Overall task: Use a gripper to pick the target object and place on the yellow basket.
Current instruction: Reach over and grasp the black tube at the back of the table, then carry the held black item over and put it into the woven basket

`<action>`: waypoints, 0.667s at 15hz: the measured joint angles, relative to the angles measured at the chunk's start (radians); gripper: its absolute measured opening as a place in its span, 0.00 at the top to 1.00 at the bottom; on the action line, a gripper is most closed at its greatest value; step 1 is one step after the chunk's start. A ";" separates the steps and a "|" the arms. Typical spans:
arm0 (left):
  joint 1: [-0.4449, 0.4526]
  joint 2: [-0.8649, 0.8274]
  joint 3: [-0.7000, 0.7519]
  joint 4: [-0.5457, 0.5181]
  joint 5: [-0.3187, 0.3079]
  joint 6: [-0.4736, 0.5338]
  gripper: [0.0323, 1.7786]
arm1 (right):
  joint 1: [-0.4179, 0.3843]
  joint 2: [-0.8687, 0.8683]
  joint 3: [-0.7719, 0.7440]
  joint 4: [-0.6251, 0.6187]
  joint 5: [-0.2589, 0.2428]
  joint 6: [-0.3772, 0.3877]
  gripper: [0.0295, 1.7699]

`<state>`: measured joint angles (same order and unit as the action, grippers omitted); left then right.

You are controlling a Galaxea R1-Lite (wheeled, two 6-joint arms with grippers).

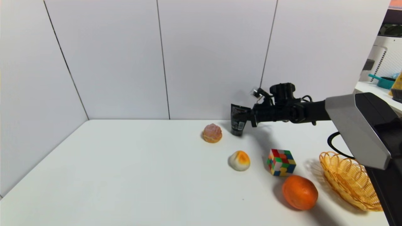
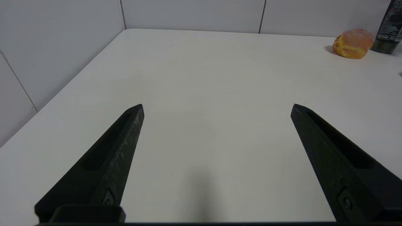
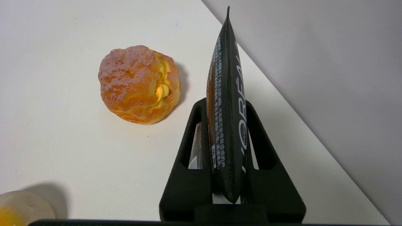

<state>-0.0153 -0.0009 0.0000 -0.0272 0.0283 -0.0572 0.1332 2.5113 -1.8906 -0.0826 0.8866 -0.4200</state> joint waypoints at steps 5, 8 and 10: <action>0.000 0.000 0.000 0.000 0.000 0.000 0.05 | -0.002 -0.017 0.004 0.016 -0.003 0.007 0.86; 0.000 0.000 0.000 0.000 0.000 0.000 0.05 | -0.008 -0.086 0.029 0.018 -0.001 0.017 0.86; 0.000 0.000 0.000 0.000 0.000 0.000 0.05 | -0.019 -0.173 0.074 0.018 0.000 0.048 0.86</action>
<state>-0.0153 -0.0009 0.0000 -0.0268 0.0287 -0.0577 0.1145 2.3385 -1.8170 -0.0649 0.8866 -0.3717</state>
